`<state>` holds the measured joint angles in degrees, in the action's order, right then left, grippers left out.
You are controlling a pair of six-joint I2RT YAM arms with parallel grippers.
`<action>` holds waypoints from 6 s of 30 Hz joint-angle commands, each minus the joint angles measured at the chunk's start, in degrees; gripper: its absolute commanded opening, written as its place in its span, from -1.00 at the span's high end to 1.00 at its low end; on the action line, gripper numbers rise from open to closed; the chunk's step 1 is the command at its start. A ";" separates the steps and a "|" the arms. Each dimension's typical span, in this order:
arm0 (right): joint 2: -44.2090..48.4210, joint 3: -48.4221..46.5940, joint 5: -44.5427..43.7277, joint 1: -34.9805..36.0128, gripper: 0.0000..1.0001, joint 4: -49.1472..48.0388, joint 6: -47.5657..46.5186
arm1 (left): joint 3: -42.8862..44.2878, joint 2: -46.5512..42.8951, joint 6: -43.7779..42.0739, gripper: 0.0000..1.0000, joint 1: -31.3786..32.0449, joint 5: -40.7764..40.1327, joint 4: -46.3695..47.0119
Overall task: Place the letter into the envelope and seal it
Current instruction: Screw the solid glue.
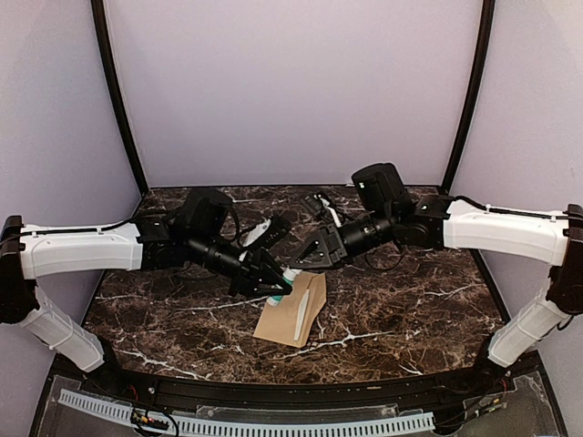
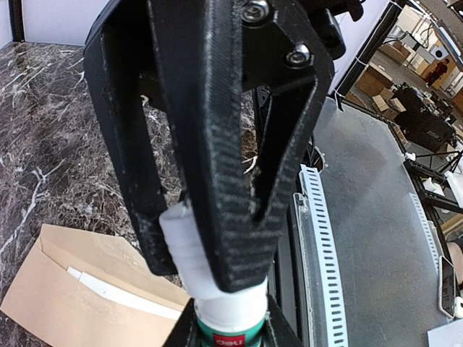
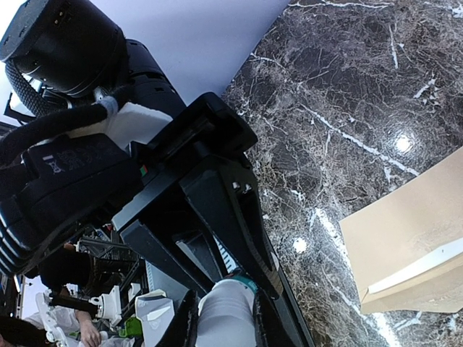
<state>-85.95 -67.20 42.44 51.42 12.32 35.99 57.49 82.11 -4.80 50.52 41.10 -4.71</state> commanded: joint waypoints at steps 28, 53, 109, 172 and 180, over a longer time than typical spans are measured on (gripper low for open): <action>4.81 2.69 1.66 2.81 0.77 -5.39 2.35 | 0.51 3.33 5.46 1.00 -1.75 9.27 3.54; 8.10 0.77 -14.53 3.80 0.79 0.64 -1.60 | 0.62 4.71 8.93 1.00 -2.53 10.91 5.01; 3.82 3.15 -13.53 3.78 0.74 -0.13 -1.45 | -0.19 3.46 8.59 1.00 -2.53 12.59 6.08; 6.13 6.91 -6.24 4.71 0.51 -9.24 3.58 | 1.00 6.84 11.56 1.00 -3.76 12.81 5.48; 6.24 6.92 -6.83 4.66 0.44 -8.93 3.48 | 1.03 7.08 11.65 1.00 -3.76 12.86 5.50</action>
<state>-81.71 -60.29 33.41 54.81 6.44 39.55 57.10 88.60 6.24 47.70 55.48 0.14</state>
